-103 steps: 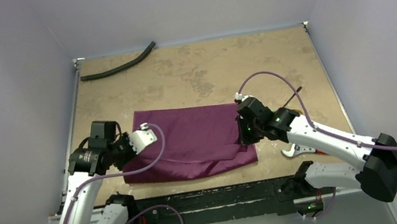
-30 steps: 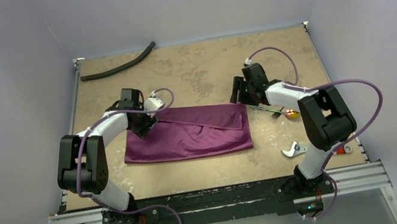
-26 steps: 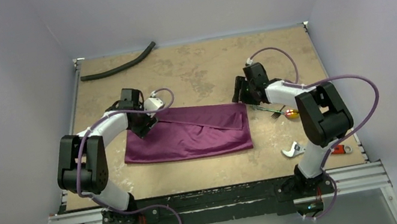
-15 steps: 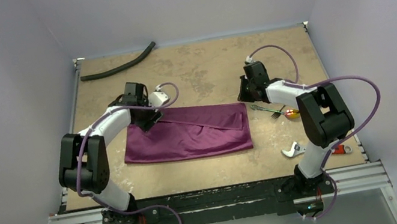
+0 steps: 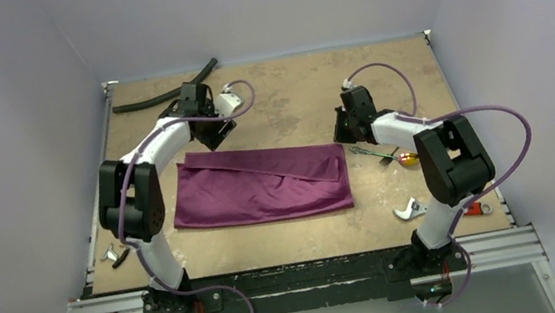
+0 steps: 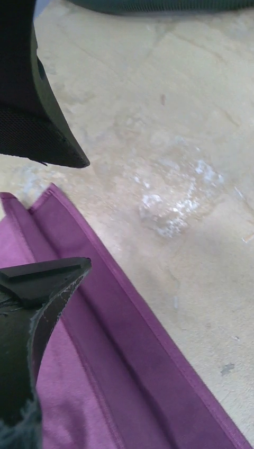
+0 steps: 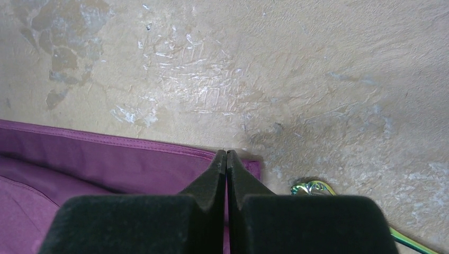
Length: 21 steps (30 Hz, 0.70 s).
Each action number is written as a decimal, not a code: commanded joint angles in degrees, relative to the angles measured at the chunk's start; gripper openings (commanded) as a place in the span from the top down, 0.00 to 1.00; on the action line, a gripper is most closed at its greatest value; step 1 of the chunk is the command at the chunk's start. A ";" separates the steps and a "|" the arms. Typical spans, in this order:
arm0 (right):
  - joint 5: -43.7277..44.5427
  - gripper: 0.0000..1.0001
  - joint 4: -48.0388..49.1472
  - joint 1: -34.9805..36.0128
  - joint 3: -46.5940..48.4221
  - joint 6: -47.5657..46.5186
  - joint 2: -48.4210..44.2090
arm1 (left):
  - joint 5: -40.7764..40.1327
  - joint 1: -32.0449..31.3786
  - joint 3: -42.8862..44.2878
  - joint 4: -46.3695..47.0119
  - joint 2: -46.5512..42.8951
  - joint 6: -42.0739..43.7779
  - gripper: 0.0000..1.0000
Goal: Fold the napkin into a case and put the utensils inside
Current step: Smooth out the rectangle-folded napkin at the center of the board.
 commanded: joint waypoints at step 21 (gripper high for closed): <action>-1.72 1.00 -0.54 1.62 -1.81 -0.13 1.04 | -12.97 -3.63 -8.20 11.96 6.47 5.18 0.41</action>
